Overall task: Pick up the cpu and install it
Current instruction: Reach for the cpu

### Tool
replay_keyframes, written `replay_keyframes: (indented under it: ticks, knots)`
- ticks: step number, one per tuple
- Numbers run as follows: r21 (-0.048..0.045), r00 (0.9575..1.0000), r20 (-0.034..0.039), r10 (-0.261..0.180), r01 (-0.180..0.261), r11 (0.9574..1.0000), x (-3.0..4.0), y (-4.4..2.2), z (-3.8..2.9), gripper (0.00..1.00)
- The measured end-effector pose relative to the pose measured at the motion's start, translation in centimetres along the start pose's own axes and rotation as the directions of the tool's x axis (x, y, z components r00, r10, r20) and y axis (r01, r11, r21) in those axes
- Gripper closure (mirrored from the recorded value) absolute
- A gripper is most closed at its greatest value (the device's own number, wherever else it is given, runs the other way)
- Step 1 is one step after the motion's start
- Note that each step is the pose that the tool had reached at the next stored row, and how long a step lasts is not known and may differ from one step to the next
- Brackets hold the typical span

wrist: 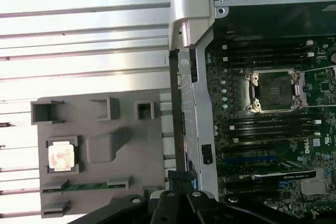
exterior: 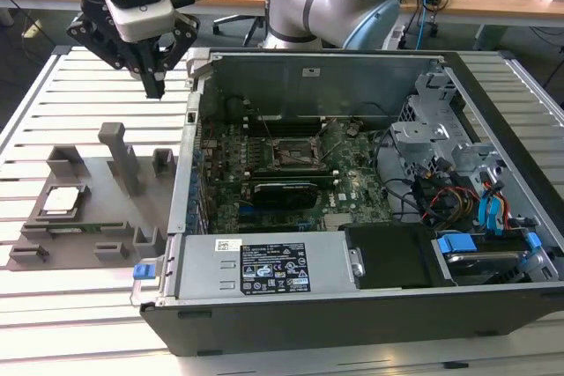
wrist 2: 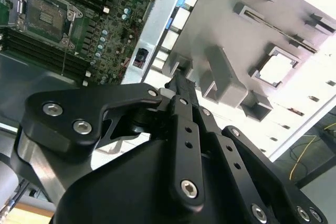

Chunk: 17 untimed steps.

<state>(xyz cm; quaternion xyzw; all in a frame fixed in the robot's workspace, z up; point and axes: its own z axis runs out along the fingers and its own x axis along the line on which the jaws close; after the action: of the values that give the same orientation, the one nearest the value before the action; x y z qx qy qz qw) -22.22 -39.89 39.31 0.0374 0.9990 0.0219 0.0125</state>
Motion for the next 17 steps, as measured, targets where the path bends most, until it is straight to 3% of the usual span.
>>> replay_keyframes:
  ticks: [17]
  knots:
    - [0.0000,1.0000,0.0000,0.000,0.000,1.0000,3.21,-0.24,-0.07,0.89]
